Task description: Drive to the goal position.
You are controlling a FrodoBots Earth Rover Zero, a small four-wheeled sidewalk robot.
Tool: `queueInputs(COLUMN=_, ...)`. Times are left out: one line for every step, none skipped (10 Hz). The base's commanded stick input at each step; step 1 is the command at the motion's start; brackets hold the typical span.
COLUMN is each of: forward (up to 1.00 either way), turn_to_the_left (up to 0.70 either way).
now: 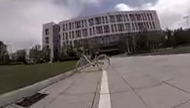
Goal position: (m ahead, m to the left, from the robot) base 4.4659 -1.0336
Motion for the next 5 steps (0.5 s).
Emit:
queueInputs(forward=0.70, turn_to_the_left=0.00)
queueInputs(forward=0.70, turn_to_the_left=0.00)
queueInputs(forward=0.70, turn_to_the_left=0.00)
queueInputs(forward=0.70, turn_to_the_left=0.00)
queueInputs(forward=0.70, turn_to_the_left=0.00)
